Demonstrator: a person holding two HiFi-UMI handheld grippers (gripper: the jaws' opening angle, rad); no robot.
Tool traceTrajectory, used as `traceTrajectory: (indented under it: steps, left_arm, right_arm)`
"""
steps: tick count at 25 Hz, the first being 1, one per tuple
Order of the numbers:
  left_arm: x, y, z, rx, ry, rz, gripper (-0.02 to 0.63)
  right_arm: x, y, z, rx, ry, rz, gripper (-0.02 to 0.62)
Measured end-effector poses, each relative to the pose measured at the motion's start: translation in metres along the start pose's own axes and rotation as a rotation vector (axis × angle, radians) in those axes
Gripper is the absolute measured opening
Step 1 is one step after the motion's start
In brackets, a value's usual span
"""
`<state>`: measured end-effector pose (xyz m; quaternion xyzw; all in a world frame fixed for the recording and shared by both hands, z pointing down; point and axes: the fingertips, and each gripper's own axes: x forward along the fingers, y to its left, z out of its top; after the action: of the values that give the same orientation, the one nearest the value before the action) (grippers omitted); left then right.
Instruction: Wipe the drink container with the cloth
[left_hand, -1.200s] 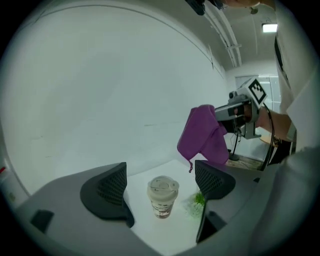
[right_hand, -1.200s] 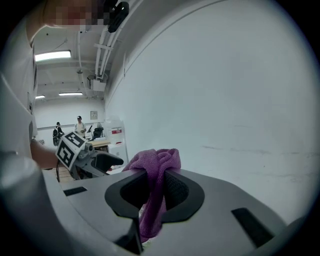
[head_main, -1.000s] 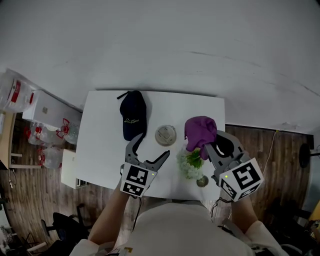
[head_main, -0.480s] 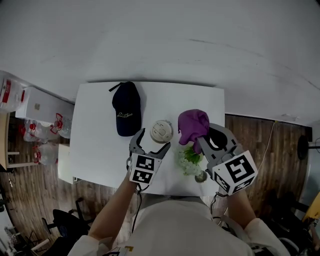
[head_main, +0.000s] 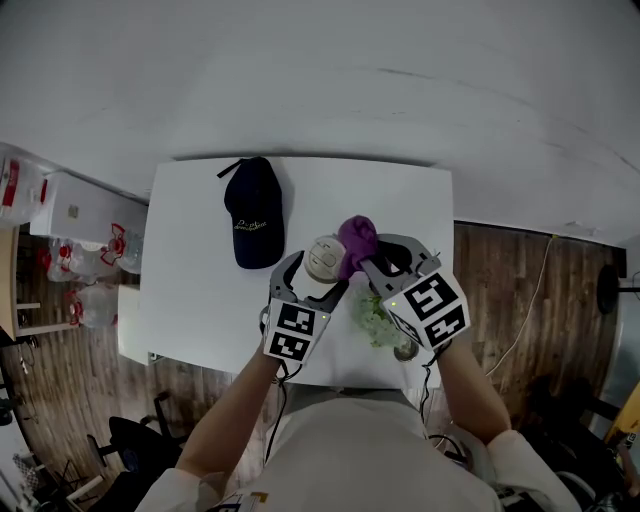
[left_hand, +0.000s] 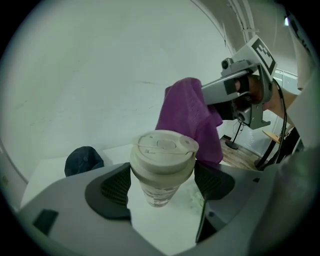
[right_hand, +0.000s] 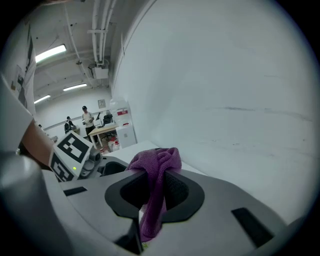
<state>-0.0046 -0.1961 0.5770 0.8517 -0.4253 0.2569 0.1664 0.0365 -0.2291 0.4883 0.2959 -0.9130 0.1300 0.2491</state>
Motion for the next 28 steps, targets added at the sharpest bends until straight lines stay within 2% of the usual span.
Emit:
traceTrajectory:
  steps: [7,12,16,20,23,28]
  left_arm:
    - [-0.001,0.000,-0.007,-0.003,0.003,-0.006,0.408]
    - [0.001,-0.002,-0.010,0.001,-0.002,-0.006,0.403]
    - [0.002,-0.001,-0.011,0.007,0.008,-0.004,0.403]
    - [0.002,0.000,-0.011,0.003,0.016,0.003,0.403]
    - [0.002,0.001,-0.012,0.011,0.018,0.001,0.403]
    - [0.003,0.000,-0.012,0.022,0.029,-0.020,0.400]
  right_arm:
    - [0.047,0.020,-0.002,-0.123,0.090,0.030,0.075]
    - [0.057,0.033,0.002,-0.223,0.118,0.027,0.075]
    - [0.062,0.052,-0.002,-0.349,0.151,0.033,0.075]
    - [0.055,0.077,-0.013,-0.458,0.206,0.150,0.074]
    - [0.044,0.083,-0.019,-0.437,0.236,0.226,0.074]
    - [0.025,0.071,-0.025,-0.329,0.264,0.240,0.074]
